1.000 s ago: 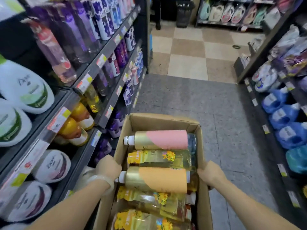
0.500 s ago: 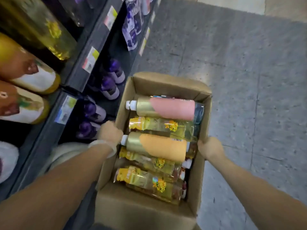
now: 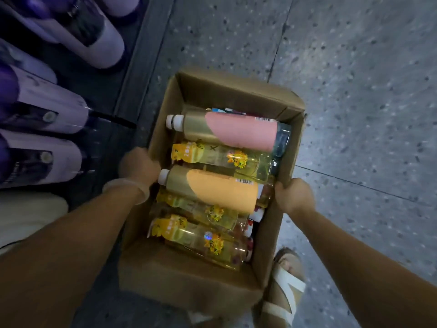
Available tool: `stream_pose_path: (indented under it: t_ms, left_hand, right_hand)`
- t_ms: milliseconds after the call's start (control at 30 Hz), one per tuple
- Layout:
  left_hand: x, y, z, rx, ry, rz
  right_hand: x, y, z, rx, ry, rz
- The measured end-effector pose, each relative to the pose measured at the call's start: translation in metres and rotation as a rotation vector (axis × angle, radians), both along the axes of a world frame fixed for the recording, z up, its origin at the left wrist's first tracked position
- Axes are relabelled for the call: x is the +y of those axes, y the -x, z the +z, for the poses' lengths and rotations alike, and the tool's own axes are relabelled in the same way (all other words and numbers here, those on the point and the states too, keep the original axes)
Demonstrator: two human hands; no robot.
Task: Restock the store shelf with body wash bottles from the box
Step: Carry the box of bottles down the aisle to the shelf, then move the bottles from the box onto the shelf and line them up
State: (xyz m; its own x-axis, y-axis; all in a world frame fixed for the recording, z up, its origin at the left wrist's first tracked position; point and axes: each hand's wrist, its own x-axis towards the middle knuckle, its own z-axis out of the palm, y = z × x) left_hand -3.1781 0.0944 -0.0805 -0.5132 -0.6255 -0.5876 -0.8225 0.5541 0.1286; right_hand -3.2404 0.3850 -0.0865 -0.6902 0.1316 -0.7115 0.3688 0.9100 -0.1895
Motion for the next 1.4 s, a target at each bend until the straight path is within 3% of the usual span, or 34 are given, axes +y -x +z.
stream_pose_path:
  t_ms: [267,433,533,733,1000,1200,1400]
  left_hand:
    - [-0.004,-0.004,-0.039,-0.005,0.053,0.009]
    - [0.011,0.011,-0.026,-0.104,-0.016,0.313]
    - [0.038,-0.003,0.011,-0.049,-0.095,0.326]
    - [0.086,-0.041,0.125,-0.133,-0.311,0.402]
    - [0.092,0.017,0.261,0.053,-0.287,0.428]
    - [0.108,0.042,0.284,0.134,-0.261,0.728]
    - [0.155,0.012,0.255,0.035,-0.3,0.998]
  right_hand:
    - [-0.016,-0.016,-0.027,0.072,-0.105,0.027]
    - [-0.019,-0.005,-0.008,-0.134,-0.069,-0.059]
    - [-0.022,0.0,0.026,-0.22,0.001,-0.132]
    - [-0.025,-0.005,0.146,-0.26,-0.036,0.252]
    - [-0.077,0.042,0.276,-0.078,0.066,0.623]
    - [-0.098,0.082,0.288,-0.079,0.141,0.873]
    - [-0.072,0.116,0.264,-0.099,0.094,0.967]
